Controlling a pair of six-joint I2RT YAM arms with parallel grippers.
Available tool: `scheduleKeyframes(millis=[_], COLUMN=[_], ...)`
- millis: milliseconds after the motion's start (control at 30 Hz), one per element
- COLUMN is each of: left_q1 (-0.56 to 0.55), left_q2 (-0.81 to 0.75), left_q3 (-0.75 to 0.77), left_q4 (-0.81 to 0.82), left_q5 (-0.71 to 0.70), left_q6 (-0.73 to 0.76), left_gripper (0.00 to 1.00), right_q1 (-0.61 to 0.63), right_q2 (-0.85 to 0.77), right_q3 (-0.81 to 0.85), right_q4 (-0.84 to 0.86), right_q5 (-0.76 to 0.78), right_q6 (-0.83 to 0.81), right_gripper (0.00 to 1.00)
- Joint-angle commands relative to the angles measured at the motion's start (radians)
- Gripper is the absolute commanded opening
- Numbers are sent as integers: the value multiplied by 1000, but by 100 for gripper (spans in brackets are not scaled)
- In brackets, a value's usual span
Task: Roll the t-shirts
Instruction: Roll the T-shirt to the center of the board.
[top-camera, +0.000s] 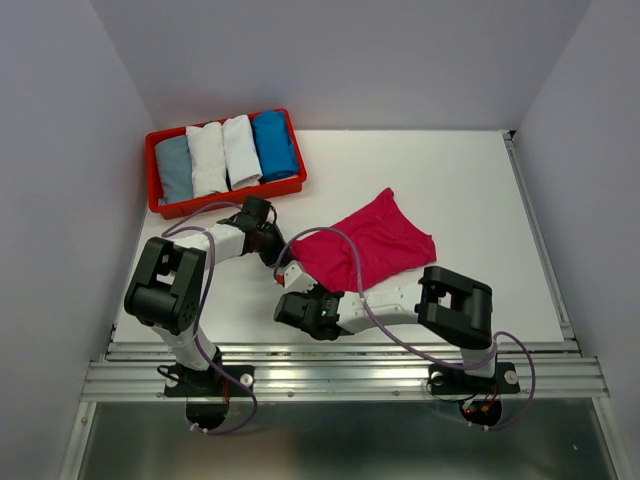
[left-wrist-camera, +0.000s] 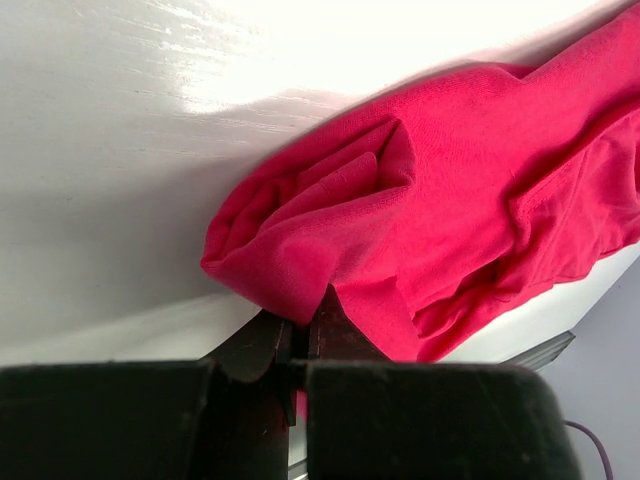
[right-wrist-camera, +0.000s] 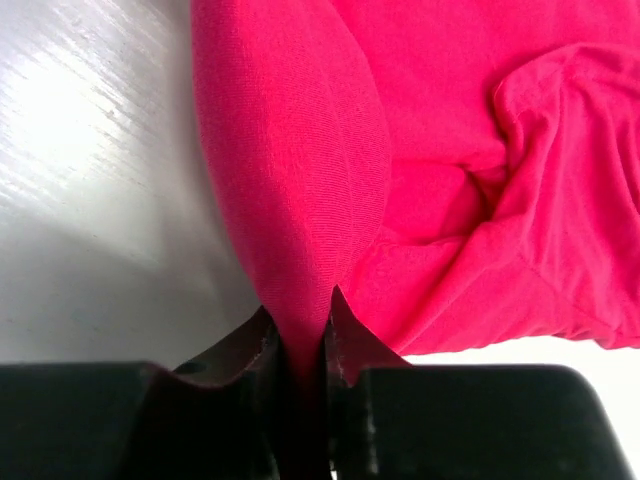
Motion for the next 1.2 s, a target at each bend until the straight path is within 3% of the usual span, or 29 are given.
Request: scheduleKeyframes(millis=[0, 100, 167, 200, 300, 433, 800, 1167], left_q1=[-7, -7, -7, -7, -5, -5, -4, -7], left_q2=[-43, -45, -46, -49, -63, -85, -164, -213], left_q3=[35, 41, 47, 53, 69, 104, 227, 213], left_q4=[-20, -23, -32, -45, -58, -95, -229, -236], left_q5=[-14, -7, -6, -12, -14, -27, -92, -80], left_q6=[16, 29, 33, 33, 44, 62, 119, 137], left_gripper=[0, 1, 9, 16, 51, 66, 67, 67], right_q1=[10, 10, 10, 10, 1, -19, -197, -395], right_q2=[14, 4, -12, -19, -48, -102, -292, -452], right_q3=[38, 34, 29, 18, -5, -49, -235, -479], right_q4=[-26, -28, -25, -19, 19, 76, 279, 553], right_q5=[58, 35, 14, -17, -110, -230, -566, -886], right_q6=[52, 83, 118, 127, 167, 232, 370, 551], right_gripper=[5, 1, 1, 1, 1, 1, 1, 1])
